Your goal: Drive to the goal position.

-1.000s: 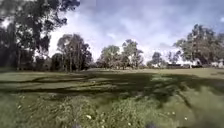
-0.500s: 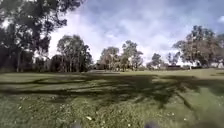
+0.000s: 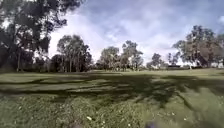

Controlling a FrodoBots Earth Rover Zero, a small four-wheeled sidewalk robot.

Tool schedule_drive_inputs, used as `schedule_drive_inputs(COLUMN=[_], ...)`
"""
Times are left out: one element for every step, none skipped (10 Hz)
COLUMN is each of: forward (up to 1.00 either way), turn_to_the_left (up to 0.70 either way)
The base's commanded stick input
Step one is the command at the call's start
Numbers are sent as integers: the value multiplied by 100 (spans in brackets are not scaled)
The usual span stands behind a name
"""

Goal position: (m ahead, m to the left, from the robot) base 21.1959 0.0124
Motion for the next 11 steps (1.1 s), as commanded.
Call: schedule_drive_inputs(forward=[0,0,0,0,0,0,0,0,70,70,70], turn_to_the_left=[5,5,5,5,5,5,5,4,0,0,0])
